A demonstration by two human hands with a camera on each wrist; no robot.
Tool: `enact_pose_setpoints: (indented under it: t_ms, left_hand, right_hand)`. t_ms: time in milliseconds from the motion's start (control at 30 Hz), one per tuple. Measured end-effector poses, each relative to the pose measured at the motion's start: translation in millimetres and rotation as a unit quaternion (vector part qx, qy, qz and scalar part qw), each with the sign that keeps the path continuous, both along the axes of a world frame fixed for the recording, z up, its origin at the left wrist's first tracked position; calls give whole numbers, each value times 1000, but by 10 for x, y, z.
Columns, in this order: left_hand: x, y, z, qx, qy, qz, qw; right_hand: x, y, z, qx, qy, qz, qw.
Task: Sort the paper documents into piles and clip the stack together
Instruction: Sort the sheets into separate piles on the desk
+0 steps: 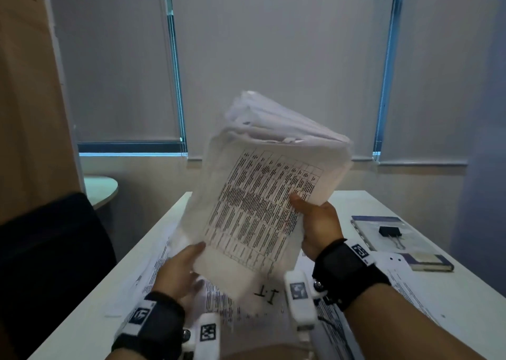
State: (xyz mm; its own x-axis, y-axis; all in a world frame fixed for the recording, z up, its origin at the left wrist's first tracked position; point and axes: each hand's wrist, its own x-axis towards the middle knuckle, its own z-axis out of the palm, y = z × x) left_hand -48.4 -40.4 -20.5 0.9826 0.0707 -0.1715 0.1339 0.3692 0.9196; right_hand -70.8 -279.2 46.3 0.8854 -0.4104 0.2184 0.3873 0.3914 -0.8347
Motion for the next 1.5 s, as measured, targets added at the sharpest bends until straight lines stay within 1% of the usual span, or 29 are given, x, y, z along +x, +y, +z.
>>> enact_pose_setpoints:
  t_ms: [33, 67, 100, 133, 233, 300, 367, 433, 500, 533, 567, 633, 700, 733, 833, 933, 967, 1000, 1033, 1067, 1100, 1133, 1167, 1200, 1233, 1267, 1300, 1400, 1500]
  left_hand:
    - [-51, -39, -14, -87, 4, -35, 996]
    - [-89, -66, -27, -138, -4, -50, 989]
    - [-106, -83, -17, -166, -30, -61, 984]
    - [-84, -70, -12, -171, -51, -58, 982]
    - [21, 82, 40, -148, -82, -1, 986]
    - [61, 272, 106, -87, -107, 64, 988]
    - [60, 472, 204, -2, -146, 118, 982]
    - [32, 613, 293, 45, -204, 133, 969]
    - [6, 675, 347, 83, -249, 110, 959]
    - [8, 680, 357, 97, -260, 98, 956]
    - [18, 681, 342, 113, -266, 88, 953]
    - [33, 652, 290, 138, -268, 62, 951]
    - [41, 629, 186, 136, -253, 24, 958]
    - [56, 633, 112, 129, -237, 8, 963]
    - [49, 657, -49, 97, -204, -18, 974]
    - [21, 670, -75, 80, -202, -38, 976]
    - [28, 676, -75, 74, -203, -41, 976]
    - [47, 682, -75, 71, -201, -43, 976]
    - [66, 686, -78, 70, -197, -43, 977]
    - [83, 689, -82, 69, -193, -40, 978]
    - [88, 691, -82, 67, -193, -38, 978]
    - [93, 695, -85, 67, -194, -36, 978]
    - [92, 692, -86, 68, -194, -36, 978]
    - [88, 687, -84, 69, -196, -39, 977]
    - [88, 686, -85, 69, -199, -45, 977]
    - [85, 680, -84, 68, -199, -49, 976]
    - [80, 674, -80, 67, -198, -52, 977]
    - [61, 662, -79, 65, -201, -58, 976]
    - [49, 650, -70, 65, -201, -66, 975]
  right_hand:
    - [4, 29, -18, 23, -3, 12, 1000]
    - [8, 57, -42, 41, -3, 25, 999]
    - [-3, 90, -51, 50, -2, 43, 998]
    - [-26, 116, -62, 54, 3, 61, 997]
    - [-74, 51, -113, 47, 8, 88, 995]
    - [-94, -133, -123, 25, 5, 65, 998]
    - [-103, -346, -99, -52, 29, 31, 998]
    - [-96, -494, -65, -200, 47, 5, 979]
    - [-66, -523, -21, -323, 52, 13, 945]
    - [-45, -517, -1, -342, 48, 29, 938]
    - [-22, -510, 9, -337, 37, 42, 940]
    - [27, -510, -8, -281, 22, 52, 958]
    - [5, -506, -73, -236, 34, 55, 970]
    - [-9, -498, -147, -234, 50, 50, 970]
    - [-80, -432, -351, -286, 107, 27, 952]
    - [-135, -436, -305, -324, 94, 7, 941]
    - [-166, -423, -223, -341, 80, -18, 937]
    - [-207, -396, -125, -375, 51, -56, 924]
    - [-250, -359, -23, -431, 9, -103, 897]
    - [-280, -313, 60, -510, -29, -148, 847]
    - [-298, -261, 118, -608, -38, -184, 772]
    - [-320, -191, 172, -701, -15, -209, 682]
    - [-313, -140, 191, -769, 38, -212, 602]
    - [-327, -94, 223, -807, 98, -197, 549]
    - [-332, -75, 245, -820, 149, -182, 522]
    - [-337, -67, 265, -819, 181, -176, 516]
    - [-347, -55, 293, -813, 192, -181, 518]
    - [-360, 84, 385, -815, 175, -183, 521]
    - [-302, 352, 402, -844, 156, -114, 500]
